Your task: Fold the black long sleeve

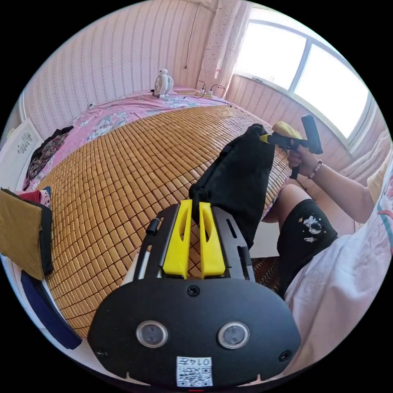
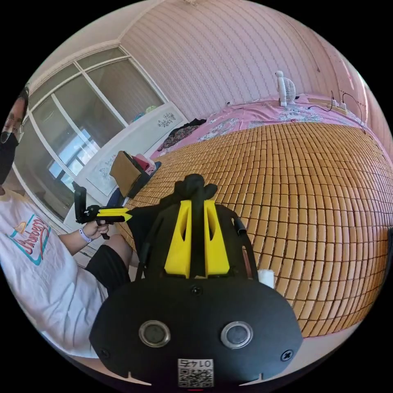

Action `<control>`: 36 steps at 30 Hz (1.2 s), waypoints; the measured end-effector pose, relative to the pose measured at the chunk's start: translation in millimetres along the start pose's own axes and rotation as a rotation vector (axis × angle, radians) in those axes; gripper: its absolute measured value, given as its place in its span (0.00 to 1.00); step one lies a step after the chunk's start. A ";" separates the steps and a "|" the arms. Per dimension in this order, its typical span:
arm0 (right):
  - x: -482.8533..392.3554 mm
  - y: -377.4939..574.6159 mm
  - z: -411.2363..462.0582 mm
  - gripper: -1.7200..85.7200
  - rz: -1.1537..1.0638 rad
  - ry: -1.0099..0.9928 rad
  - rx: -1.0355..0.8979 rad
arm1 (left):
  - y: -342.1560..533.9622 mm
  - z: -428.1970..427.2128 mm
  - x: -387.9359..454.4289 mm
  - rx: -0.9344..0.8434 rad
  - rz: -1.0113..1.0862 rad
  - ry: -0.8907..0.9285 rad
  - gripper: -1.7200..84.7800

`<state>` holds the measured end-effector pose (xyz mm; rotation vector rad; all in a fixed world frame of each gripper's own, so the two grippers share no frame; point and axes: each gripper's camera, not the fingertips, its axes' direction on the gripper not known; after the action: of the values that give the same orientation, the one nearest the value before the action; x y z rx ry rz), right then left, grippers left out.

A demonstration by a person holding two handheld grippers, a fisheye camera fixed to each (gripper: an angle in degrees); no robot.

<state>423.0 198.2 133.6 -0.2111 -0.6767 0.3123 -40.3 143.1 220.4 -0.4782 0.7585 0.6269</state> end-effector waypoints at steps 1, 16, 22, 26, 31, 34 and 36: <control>-2.1 14.9 -27.3 0.08 0.018 0.020 0.054 | -8.7 -11.2 8.5 0.034 0.033 0.019 0.06; 38.7 105.0 -298.1 0.07 0.413 0.399 0.703 | -309.7 16.2 169.1 0.263 0.530 0.486 0.04; 145.2 105.9 -351.2 0.11 0.864 0.638 0.897 | -471.7 71.1 226.3 0.231 0.215 0.544 0.12; 216.0 140.3 -337.6 0.14 1.185 0.742 0.669 | -430.7 90.1 157.3 0.275 -0.015 0.700 0.11; 136.6 187.2 -266.5 0.12 0.835 0.850 0.563 | -293.0 75.4 62.0 0.148 0.090 0.489 0.10; 82.9 205.1 -216.1 0.11 0.686 0.893 0.390 | -172.2 45.9 -11.4 0.056 -0.029 0.412 0.09; 56.0 202.8 -188.2 0.10 0.594 0.906 0.285 | -100.0 11.1 -54.3 0.077 -0.159 0.345 0.09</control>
<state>541.7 389.9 -36.1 -0.2497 0.3477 0.8083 1.8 59.2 285.6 -0.5779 1.0559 0.3683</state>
